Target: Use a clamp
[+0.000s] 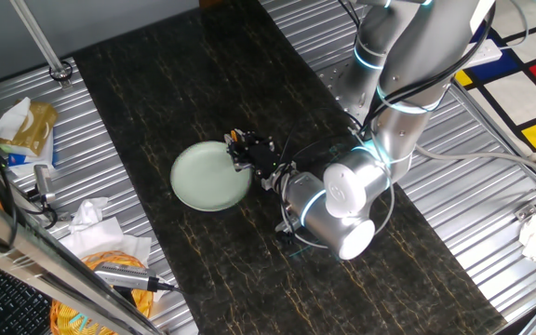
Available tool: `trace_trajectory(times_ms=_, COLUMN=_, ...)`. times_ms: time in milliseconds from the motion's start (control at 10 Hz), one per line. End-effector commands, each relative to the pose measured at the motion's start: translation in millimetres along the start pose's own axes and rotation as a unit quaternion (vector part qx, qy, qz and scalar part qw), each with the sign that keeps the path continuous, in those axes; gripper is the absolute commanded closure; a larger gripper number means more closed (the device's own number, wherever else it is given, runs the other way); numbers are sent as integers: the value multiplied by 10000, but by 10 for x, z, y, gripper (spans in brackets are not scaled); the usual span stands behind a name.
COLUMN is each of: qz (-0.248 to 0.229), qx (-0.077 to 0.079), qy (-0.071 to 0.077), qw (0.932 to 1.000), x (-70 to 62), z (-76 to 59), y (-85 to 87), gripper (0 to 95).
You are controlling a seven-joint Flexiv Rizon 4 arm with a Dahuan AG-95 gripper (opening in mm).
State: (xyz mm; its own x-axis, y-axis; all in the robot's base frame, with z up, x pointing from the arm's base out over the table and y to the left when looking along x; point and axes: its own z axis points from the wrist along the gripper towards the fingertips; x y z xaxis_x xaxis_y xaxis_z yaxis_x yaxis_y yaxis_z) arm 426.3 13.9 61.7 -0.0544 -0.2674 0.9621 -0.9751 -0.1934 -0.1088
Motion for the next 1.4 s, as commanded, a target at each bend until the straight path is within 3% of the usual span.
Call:
trace_trajectory(times_ms=100, qz=17, qx=1, qy=-6, qw=10000, x=0, z=-1, y=-1, gripper=570)
trace_trajectory(times_ms=700, qz=54, qx=-37, qy=-52, qw=10000, x=23, z=-12, y=-1, gripper=570)
trace_trajectory(times_ms=1200, qz=109, qx=-61, qy=-92, qw=9999, x=174, z=-77, y=30, gripper=570)
trace_trajectory(times_ms=1400, qz=154, qx=-150, qy=-203, qw=9996, x=261, z=-116, y=55, gripper=570)
